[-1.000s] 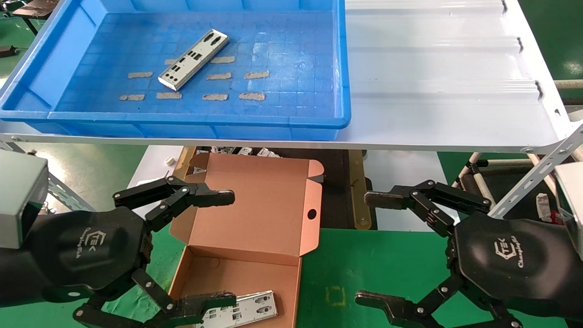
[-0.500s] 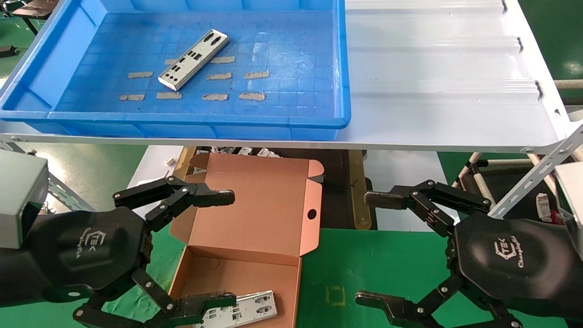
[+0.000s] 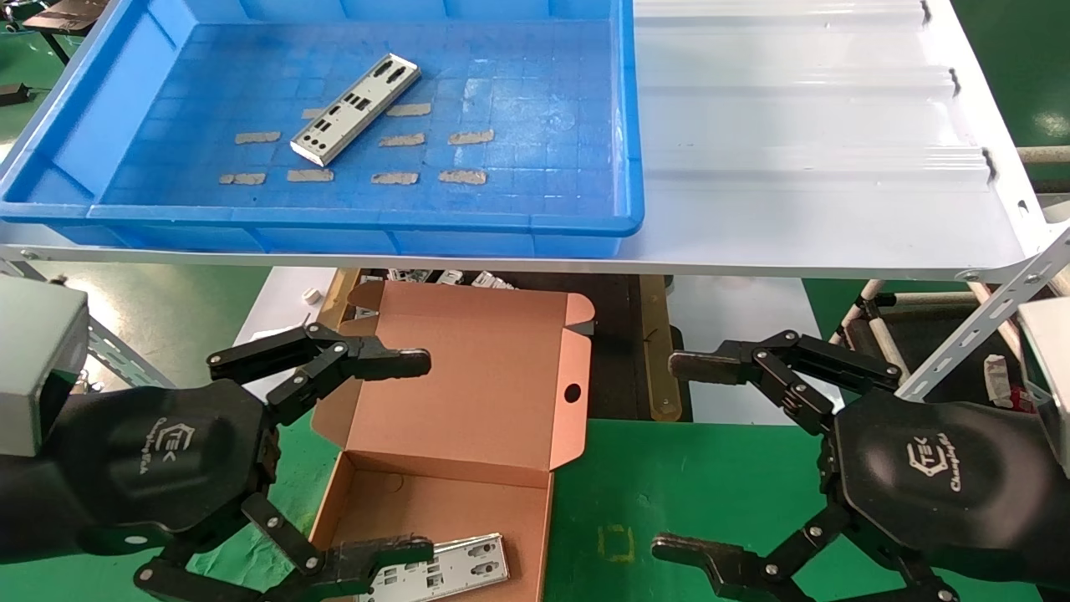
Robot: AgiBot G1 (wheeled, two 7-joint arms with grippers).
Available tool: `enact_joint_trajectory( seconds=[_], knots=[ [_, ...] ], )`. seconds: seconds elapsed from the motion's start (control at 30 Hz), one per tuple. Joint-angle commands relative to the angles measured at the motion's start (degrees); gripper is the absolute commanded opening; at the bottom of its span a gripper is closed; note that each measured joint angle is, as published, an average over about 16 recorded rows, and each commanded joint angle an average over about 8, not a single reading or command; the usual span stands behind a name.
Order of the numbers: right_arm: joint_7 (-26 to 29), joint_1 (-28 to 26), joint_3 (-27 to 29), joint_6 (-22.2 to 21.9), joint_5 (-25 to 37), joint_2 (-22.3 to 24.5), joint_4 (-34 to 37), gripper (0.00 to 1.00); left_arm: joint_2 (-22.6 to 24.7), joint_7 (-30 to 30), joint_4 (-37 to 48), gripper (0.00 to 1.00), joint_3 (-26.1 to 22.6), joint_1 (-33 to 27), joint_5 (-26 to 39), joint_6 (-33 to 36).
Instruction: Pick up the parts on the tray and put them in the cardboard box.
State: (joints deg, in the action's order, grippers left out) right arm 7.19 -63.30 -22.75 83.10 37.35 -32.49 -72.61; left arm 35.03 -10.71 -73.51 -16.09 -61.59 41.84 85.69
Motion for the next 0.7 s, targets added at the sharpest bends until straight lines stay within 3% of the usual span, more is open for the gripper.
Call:
enact_joint_trajectory(
  seconds=[0.03, 0.7],
  knots=[
    [0.0, 0.0, 0.0, 0.0, 0.0, 0.0, 0.0, 1.0, 0.0, 0.0, 0.0, 1.0, 0.0, 0.0, 0.0, 0.0],
    [0.0, 0.0, 0.0, 0.0, 0.0, 0.0, 0.0, 1.0, 0.0, 0.0, 0.0, 1.0, 0.0, 0.0, 0.0, 0.0]
  ],
)
